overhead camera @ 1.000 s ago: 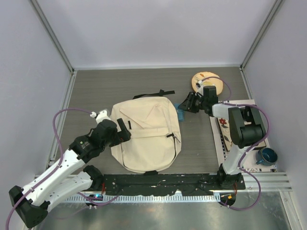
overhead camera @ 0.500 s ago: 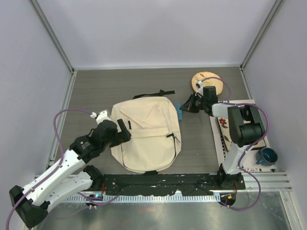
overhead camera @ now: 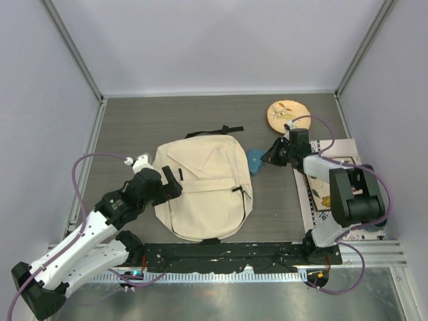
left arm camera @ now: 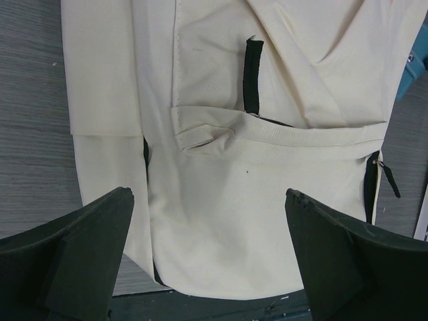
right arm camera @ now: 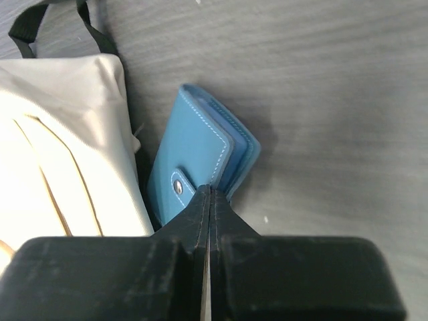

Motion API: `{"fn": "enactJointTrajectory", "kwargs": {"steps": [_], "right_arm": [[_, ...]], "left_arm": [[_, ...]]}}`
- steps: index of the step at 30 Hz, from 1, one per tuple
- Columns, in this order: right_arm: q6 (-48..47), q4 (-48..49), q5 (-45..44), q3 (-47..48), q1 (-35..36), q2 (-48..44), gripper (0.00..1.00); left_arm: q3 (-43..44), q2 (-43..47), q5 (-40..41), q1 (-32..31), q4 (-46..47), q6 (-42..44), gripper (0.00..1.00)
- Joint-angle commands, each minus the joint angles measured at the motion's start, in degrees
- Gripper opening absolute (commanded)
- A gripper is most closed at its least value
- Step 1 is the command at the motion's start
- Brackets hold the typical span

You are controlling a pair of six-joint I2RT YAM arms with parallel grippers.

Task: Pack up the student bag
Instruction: Move the personal item to the center of the board, then pick up the personal item from the center of the board.

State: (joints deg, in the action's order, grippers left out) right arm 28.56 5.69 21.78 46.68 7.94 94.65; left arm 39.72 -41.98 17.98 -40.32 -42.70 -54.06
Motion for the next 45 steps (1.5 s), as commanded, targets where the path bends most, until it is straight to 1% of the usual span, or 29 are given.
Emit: {"fn": "enactJointTrajectory", "kwargs": {"steps": [1, 4, 5, 8, 9, 10, 12, 13, 14, 20, 27, 31, 37, 45], "right_arm": [[1.15, -2.09, -3.94, -6.66, -0.56, -8.68, 0.01], [1.15, -4.89, -5.69, -10.18, -0.56, -15.36, 0.01], [1.24, -7.34, -6.65, -10.72, -0.56, -18.85, 0.01], [1.68, -9.99, -7.54, -12.40, -0.56, -22.40, 0.01], [1.77, -10.96, -9.28, -12.49, -0.56, -23.28, 0.06], [1.77, -11.66, -10.08, -12.57, -0.65, -23.46, 0.20], [2.12, -12.64, -12.45, -12.75, -1.17, -23.46, 0.35], [2.29, -12.29, -13.42, -13.36, -1.61, -23.29, 0.49], [2.38, -10.37, -13.00, -13.63, -2.75, -23.02, 0.50], [4.23, 0.53, -7.29, -13.19, -6.10, -16.35, 0.54], [6.07, 8.27, 0.70, -10.29, -7.15, -8.96, 0.54], [7.13, 10.48, 3.00, -10.37, -7.24, -6.85, 0.54], [7.30, 12.50, 6.33, -10.90, -7.24, -4.75, 0.50], [9.06, 16.01, 7.66, -10.73, -7.24, -2.02, 0.49]], "left_arm": [[-0.52, 1.54, 0.39, 0.32, 0.86, -0.69, 1.00], [-0.44, 1.63, 0.30, 0.24, 0.86, -0.69, 0.99], [-0.44, 1.55, 0.30, 0.24, 0.77, -0.69, 1.00], [-0.52, 1.63, 0.22, 0.24, 1.21, -0.69, 1.00], [-0.61, 1.55, 0.13, 0.32, 1.39, -0.69, 1.00], [-0.70, 1.37, -0.22, 0.24, 1.56, -0.78, 1.00], [-0.61, 0.93, -0.57, 0.24, 1.92, -0.69, 1.00], [-0.53, 0.93, -0.75, 0.24, 2.00, -0.69, 1.00], [-0.44, 0.76, -1.01, 0.24, 2.00, -0.61, 1.00], [-0.44, 1.46, -1.10, 0.24, 2.00, -0.69, 1.00], [-0.79, 1.63, -0.93, 0.24, 1.65, -1.39, 1.00], [-0.97, 1.37, -1.36, 0.24, 2.35, -1.75, 0.99], [-1.14, 0.32, -1.54, 0.24, 2.79, -1.66, 0.99], [-1.32, 0.32, -1.63, 0.24, 2.71, -1.66, 0.99]]}}
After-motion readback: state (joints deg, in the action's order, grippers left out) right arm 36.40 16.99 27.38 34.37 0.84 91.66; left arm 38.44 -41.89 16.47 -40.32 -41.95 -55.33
